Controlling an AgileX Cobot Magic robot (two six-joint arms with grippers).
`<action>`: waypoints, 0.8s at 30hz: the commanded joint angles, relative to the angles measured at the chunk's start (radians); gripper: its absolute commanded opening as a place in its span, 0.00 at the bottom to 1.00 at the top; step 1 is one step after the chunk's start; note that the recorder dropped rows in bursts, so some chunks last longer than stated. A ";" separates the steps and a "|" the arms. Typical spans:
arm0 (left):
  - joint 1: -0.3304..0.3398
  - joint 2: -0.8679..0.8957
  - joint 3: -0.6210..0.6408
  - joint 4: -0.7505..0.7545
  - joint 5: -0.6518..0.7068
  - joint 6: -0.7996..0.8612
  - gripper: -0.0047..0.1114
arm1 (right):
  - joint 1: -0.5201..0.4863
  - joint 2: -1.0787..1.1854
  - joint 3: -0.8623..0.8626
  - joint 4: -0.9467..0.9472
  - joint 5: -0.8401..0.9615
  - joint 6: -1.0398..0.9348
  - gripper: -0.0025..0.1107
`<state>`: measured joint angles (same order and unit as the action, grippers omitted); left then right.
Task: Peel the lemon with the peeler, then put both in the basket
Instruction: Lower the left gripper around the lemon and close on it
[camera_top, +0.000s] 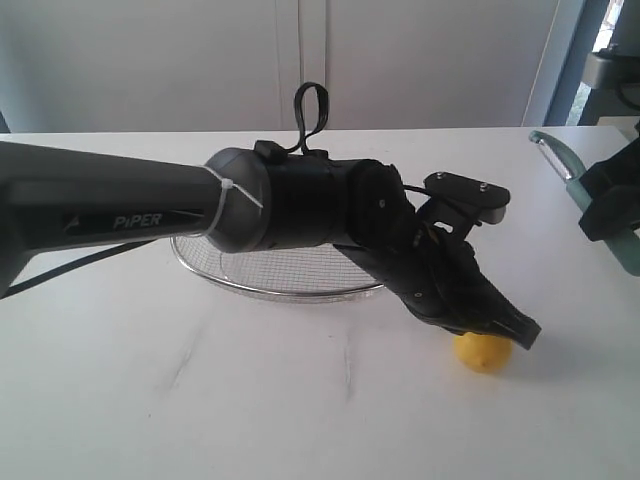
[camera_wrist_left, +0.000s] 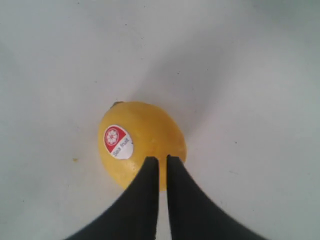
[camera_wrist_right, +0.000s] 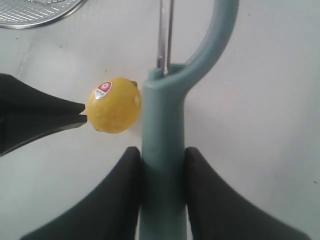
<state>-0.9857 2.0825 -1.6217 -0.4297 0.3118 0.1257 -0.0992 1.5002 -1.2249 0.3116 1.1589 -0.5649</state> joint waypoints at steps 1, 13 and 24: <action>-0.004 0.012 -0.006 -0.007 -0.015 0.009 0.32 | -0.012 -0.009 -0.011 0.002 -0.001 0.004 0.02; -0.004 0.039 -0.006 -0.007 -0.051 0.009 0.73 | -0.012 -0.009 -0.011 0.002 -0.001 0.006 0.02; -0.004 0.084 -0.007 -0.029 -0.083 0.006 0.72 | -0.012 -0.009 -0.011 0.004 -0.005 0.005 0.02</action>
<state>-0.9857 2.1623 -1.6255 -0.4315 0.2277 0.1322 -0.0992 1.5002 -1.2249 0.3116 1.1589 -0.5608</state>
